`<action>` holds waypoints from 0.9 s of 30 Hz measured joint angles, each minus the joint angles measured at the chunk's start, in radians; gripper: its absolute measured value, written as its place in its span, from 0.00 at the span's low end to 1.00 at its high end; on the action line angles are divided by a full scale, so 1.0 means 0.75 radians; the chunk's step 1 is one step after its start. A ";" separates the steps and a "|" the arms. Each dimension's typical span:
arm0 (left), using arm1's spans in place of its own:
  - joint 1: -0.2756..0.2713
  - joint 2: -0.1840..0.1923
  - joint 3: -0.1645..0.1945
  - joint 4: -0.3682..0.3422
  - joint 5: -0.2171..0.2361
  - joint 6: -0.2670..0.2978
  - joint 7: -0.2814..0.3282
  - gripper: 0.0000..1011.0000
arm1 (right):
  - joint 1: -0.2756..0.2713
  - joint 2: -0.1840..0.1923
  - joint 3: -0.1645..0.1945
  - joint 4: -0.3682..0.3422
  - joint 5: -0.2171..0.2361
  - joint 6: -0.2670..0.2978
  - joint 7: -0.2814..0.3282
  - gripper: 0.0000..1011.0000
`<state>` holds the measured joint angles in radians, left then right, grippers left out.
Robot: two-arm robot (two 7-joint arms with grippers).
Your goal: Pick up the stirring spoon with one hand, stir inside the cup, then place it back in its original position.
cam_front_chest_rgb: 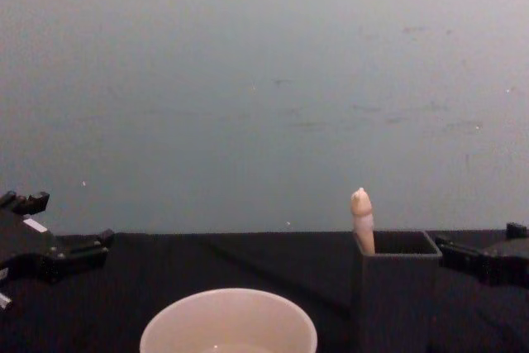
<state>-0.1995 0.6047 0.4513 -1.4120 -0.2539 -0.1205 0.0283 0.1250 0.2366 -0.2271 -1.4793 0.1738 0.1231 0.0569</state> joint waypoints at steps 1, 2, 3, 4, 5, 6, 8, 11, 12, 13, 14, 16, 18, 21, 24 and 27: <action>0.000 0.000 0.000 0.000 0.000 0.000 0.000 0.99 | 0.000 0.000 0.000 0.000 0.000 0.000 0.000 0.99; 0.000 0.000 0.000 0.000 0.000 0.000 0.000 0.99 | 0.000 0.000 0.000 0.000 0.000 0.000 0.000 0.99; 0.000 0.000 0.000 0.000 0.000 0.000 0.000 0.99 | 0.000 0.000 0.000 0.000 0.000 0.000 0.000 0.99; 0.000 0.000 0.000 0.000 0.000 0.000 0.000 0.99 | 0.000 0.000 0.000 0.000 0.001 0.000 0.000 0.99; 0.000 0.000 0.000 0.000 0.000 0.000 0.000 0.99 | 0.000 0.000 0.000 0.000 0.001 0.000 0.000 0.99; 0.000 0.000 0.000 0.000 0.000 0.000 0.000 0.99 | 0.000 0.000 0.000 0.000 0.001 0.000 0.001 0.99; 0.000 0.000 0.000 0.000 0.000 0.000 0.000 0.99 | 0.000 0.000 0.000 0.000 0.001 0.000 0.001 0.99; 0.000 0.000 0.000 0.000 0.000 0.000 0.000 0.99 | 0.000 0.000 0.000 0.000 0.001 0.000 0.001 0.99; 0.000 0.000 0.000 0.000 0.000 0.000 0.000 0.99 | 0.000 0.000 0.000 0.000 0.001 0.000 0.001 0.99; 0.000 0.000 0.000 0.000 0.000 0.000 0.000 0.99 | 0.000 0.000 0.000 0.000 0.001 0.000 0.001 0.99; 0.000 0.000 0.000 0.000 0.000 0.000 0.000 0.99 | 0.000 0.000 0.000 0.000 0.001 0.000 0.001 0.99; 0.000 0.000 0.000 0.000 0.000 0.000 0.000 0.99 | 0.000 0.000 0.000 0.000 0.001 0.000 0.001 0.99; 0.000 0.000 0.000 0.000 0.000 0.000 0.000 0.99 | 0.000 0.000 0.000 0.000 0.001 0.000 0.001 0.99; 0.000 0.000 0.000 0.000 0.000 0.000 0.000 0.99 | 0.000 0.000 0.000 0.000 0.001 0.000 0.001 0.99; 0.000 0.000 0.000 0.000 0.000 0.000 0.000 0.99 | 0.000 0.000 0.000 0.000 0.001 0.000 0.001 0.99; 0.000 0.000 0.000 0.000 0.000 0.000 0.000 0.99 | 0.000 0.000 0.000 0.000 0.001 0.000 0.001 0.99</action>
<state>-0.1995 0.6047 0.4514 -1.4120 -0.2539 -0.1205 0.0283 0.1250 0.2366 -0.2271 -1.4796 0.1744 0.1230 0.0574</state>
